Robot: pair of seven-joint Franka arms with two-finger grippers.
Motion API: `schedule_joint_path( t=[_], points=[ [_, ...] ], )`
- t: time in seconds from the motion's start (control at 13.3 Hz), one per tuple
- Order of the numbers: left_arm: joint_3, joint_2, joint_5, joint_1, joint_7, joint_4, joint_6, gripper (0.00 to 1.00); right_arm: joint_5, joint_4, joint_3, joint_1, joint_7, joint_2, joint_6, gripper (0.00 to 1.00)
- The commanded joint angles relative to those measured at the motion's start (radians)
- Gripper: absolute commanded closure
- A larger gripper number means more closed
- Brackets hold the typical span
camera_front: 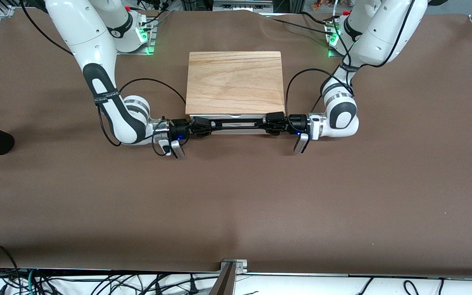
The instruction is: Pull top drawer with both arms simultaneously
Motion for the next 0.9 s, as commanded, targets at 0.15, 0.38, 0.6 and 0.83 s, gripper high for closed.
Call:
schedule_joint_path(
  t=[0.15,0.38,0.6,0.83],
  points=[
    [0.000,0.061,0.009,-0.015,0.078,0.012,0.008,1.00,0.037,0.146,0.007,-0.005,0.027,0.070,-0.009,1.00],
    [0.005,0.073,0.009,-0.013,0.054,0.048,0.008,1.00,0.037,0.185,0.006,-0.005,0.061,0.084,-0.008,1.00],
    [0.022,0.089,0.010,-0.015,0.034,0.080,0.008,1.00,0.032,0.216,0.004,-0.006,0.098,0.091,-0.005,1.00],
    [0.028,0.112,0.012,-0.015,0.026,0.118,0.006,1.00,0.032,0.246,0.002,-0.007,0.116,0.102,-0.002,1.00]
  ],
)
